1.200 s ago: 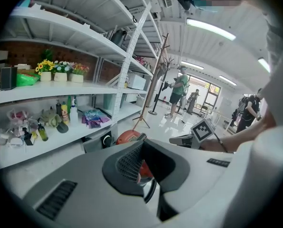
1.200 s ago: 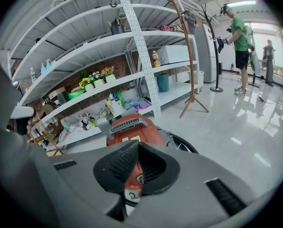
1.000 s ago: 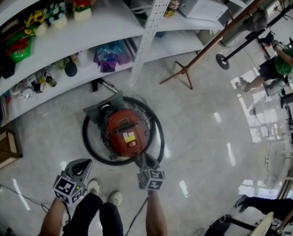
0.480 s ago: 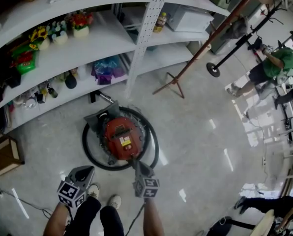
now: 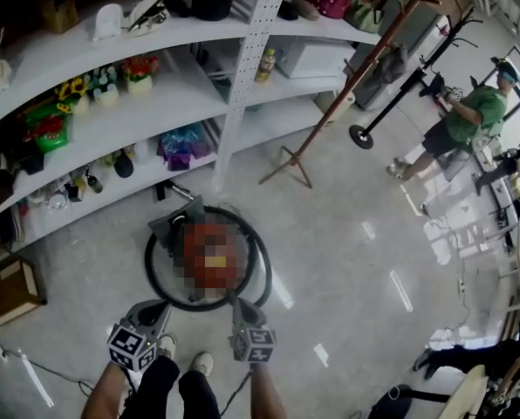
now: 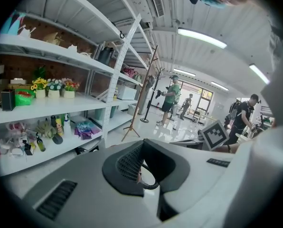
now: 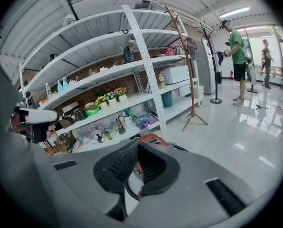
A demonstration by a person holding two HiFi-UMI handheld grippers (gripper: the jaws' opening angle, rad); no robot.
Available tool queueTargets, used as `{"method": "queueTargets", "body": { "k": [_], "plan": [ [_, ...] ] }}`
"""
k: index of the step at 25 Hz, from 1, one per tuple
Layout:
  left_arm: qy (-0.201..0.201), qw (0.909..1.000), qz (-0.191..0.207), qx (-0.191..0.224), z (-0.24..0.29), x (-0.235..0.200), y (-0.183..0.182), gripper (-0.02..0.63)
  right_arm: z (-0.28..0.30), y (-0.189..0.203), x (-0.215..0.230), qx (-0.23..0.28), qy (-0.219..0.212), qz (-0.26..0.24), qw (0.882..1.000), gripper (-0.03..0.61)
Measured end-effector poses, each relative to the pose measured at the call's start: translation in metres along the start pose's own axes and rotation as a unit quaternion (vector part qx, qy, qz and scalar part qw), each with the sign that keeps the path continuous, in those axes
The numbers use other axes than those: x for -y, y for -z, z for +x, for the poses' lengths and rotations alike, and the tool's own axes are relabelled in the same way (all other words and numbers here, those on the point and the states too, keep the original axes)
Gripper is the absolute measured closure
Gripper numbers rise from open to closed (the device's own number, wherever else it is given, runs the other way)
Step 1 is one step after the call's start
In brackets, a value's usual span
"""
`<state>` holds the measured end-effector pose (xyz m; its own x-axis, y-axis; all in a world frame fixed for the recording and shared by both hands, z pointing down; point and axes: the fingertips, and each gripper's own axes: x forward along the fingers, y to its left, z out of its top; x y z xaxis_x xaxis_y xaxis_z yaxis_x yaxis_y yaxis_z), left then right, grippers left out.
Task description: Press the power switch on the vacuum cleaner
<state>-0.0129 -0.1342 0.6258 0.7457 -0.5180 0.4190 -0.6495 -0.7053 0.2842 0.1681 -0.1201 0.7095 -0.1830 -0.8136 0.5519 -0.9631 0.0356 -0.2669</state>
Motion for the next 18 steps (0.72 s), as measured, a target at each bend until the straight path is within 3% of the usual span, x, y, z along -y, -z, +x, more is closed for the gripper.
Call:
{"method": "queueTargets", "body": {
  "k": [9, 18],
  "plan": [
    [0.013, 0.9997, 0.003, 0.022, -0.025, 0.033, -0.052, 0.606, -0.062, -0.040, -0.036, 0.017, -0.006, -0.001, 1.000, 0.571],
    [0.026, 0.9978, 0.031, 0.052, -0.048, 0.053, -0.105, 0.606, -0.117, -0.093, -0.052, 0.057, 0.010, -0.010, 0.998, 0.571]
  ]
}}
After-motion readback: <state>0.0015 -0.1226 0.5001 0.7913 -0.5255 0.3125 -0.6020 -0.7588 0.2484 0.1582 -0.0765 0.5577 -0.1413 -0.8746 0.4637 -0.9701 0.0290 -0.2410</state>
